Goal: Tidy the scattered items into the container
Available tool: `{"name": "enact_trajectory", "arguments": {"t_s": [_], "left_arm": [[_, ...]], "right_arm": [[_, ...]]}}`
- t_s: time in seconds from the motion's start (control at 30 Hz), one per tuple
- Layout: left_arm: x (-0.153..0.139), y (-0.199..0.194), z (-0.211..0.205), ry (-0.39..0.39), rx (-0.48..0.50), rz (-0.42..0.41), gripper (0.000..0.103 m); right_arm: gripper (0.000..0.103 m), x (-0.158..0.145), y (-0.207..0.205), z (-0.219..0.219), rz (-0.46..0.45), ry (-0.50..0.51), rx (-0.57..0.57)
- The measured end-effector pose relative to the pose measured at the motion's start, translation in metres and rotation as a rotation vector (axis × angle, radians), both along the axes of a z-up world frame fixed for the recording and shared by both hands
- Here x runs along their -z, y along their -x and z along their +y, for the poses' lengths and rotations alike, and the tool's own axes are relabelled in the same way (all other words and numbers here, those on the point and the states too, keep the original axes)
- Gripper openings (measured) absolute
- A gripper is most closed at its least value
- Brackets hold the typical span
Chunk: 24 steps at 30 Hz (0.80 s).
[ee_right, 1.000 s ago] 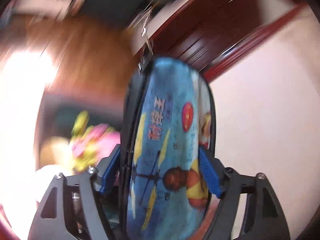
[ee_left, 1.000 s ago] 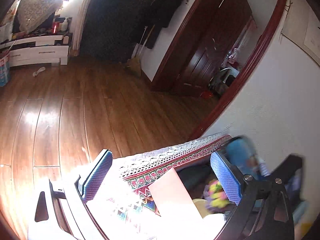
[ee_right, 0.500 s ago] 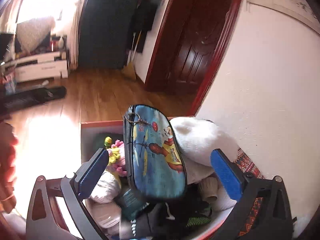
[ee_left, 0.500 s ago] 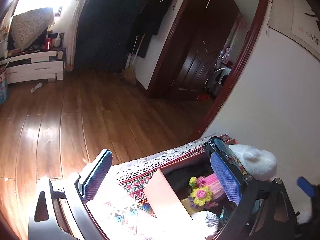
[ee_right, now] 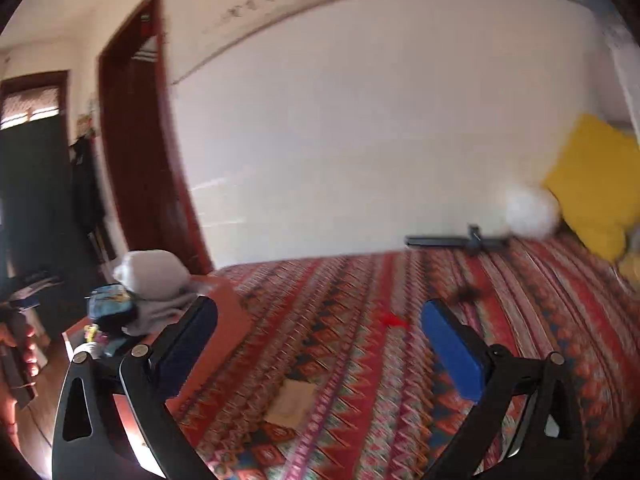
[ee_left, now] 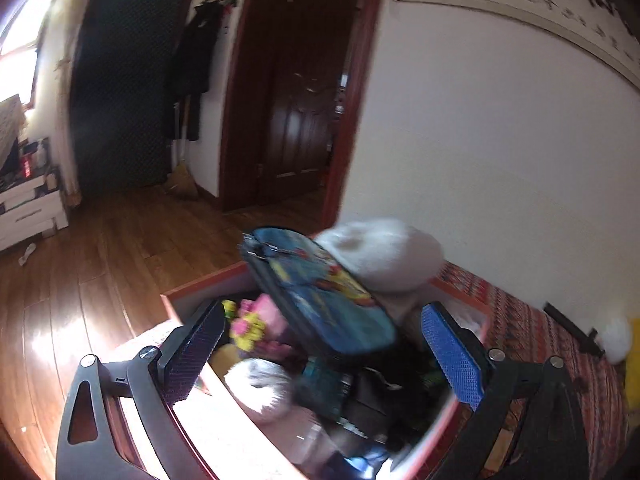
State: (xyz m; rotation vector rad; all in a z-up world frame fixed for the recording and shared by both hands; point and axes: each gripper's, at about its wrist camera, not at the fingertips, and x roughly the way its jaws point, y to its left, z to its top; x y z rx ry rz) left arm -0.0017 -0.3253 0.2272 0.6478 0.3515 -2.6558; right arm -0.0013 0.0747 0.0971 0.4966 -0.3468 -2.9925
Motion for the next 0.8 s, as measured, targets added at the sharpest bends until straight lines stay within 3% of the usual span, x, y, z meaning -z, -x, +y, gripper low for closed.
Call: {"name": "enact_trajectory", "arguments": {"t_s": [0.07,0.1,0.17,0.3,0.4,0.47,0.6,0.7,0.8], "left_arm": [[0.004,0.011,0.054,0.052,0.097,-0.044,0.103],[0.006,0.013,0.080,0.074,0.138,-0.070,0.103],[0.008,0.008,0.123,0.095,0.182,-0.078,0.103],[-0.005,-0.038,0.166,0.123,0.160,-0.015,0.103],[-0.015,-0.095,0.166,0.165,0.075,0.024,0.103],[-0.009,-0.141,0.152,0.156,0.018,0.023,0.103],[0.010,-0.223,0.108,0.091,-0.070,-0.043,0.103],[0.012,-0.260,0.095,0.119,-0.145,-0.084,0.103],[-0.001,-0.280,0.098,0.151,-0.164,-0.075,0.103]], "right_arm": [[0.102,0.031,0.025,0.026,-0.208,-0.001,0.132],[0.102,0.034,0.034,0.038,-0.263,0.033,0.124],[0.102,0.023,0.033,0.058,-0.241,0.097,0.113],[0.102,-0.003,0.019,0.047,-0.176,0.082,0.100],[0.102,-0.016,-0.002,0.023,-0.167,0.090,0.071],[0.102,-0.021,-0.019,-0.002,-0.178,0.072,-0.020],[0.102,-0.029,-0.065,-0.063,-0.150,-0.101,-0.227],[0.102,-0.039,-0.100,-0.105,-0.186,-0.255,-0.387],[0.102,-0.063,-0.127,-0.124,-0.202,-0.242,-0.476]]}}
